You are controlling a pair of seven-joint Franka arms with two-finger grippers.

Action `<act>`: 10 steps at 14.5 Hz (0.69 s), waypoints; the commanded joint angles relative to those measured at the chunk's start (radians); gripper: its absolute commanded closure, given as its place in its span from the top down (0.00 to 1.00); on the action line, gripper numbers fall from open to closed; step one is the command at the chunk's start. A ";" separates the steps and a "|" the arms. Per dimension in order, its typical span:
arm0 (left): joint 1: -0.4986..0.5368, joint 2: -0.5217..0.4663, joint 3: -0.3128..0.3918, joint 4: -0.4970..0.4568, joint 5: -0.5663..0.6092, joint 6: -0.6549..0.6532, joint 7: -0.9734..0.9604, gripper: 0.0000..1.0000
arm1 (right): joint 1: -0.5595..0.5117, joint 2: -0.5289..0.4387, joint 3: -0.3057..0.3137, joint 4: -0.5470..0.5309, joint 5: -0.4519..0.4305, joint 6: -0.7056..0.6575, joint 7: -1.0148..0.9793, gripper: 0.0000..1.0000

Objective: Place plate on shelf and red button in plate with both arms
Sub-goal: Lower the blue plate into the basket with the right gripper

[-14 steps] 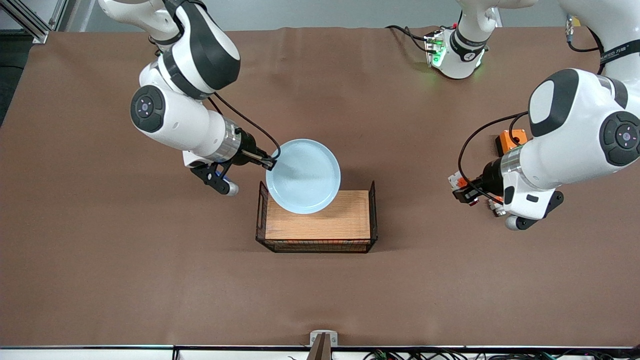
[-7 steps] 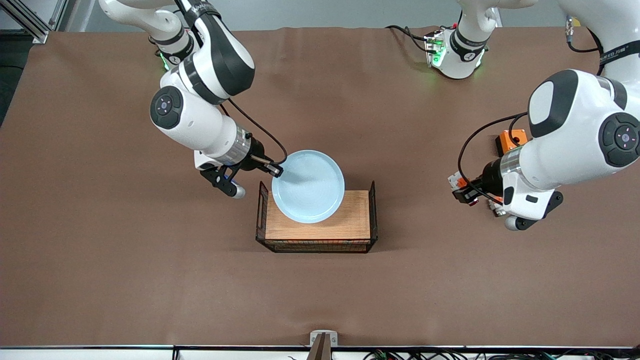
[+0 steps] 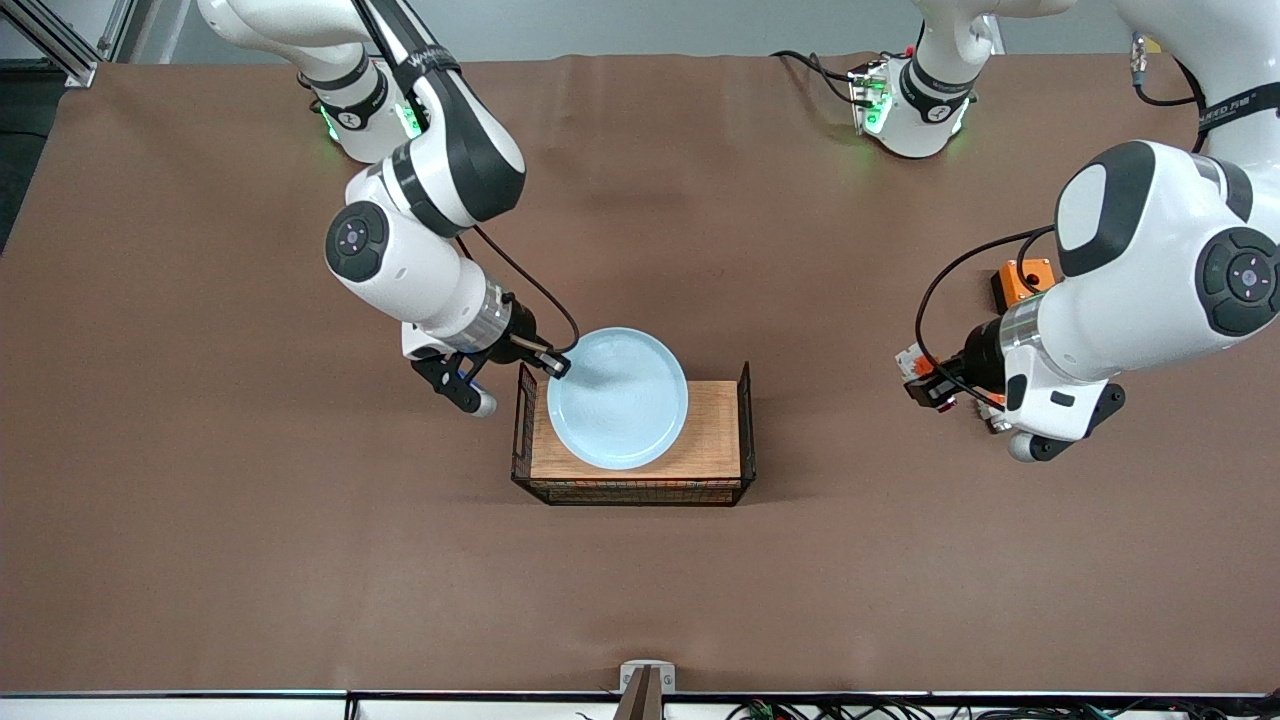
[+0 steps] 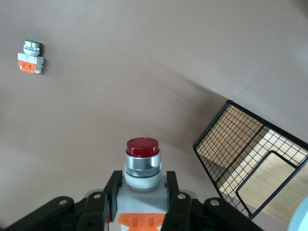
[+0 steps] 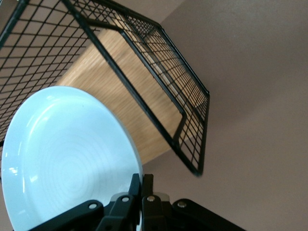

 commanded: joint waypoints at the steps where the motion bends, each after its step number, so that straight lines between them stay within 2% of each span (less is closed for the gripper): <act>1: 0.001 0.004 0.001 0.016 -0.019 -0.017 -0.010 0.37 | 0.020 0.020 -0.017 -0.001 0.009 0.048 -0.011 0.00; 10: 0.001 0.004 0.001 0.016 -0.019 -0.017 -0.010 0.37 | 0.025 0.070 -0.024 0.004 0.015 0.134 -0.056 0.00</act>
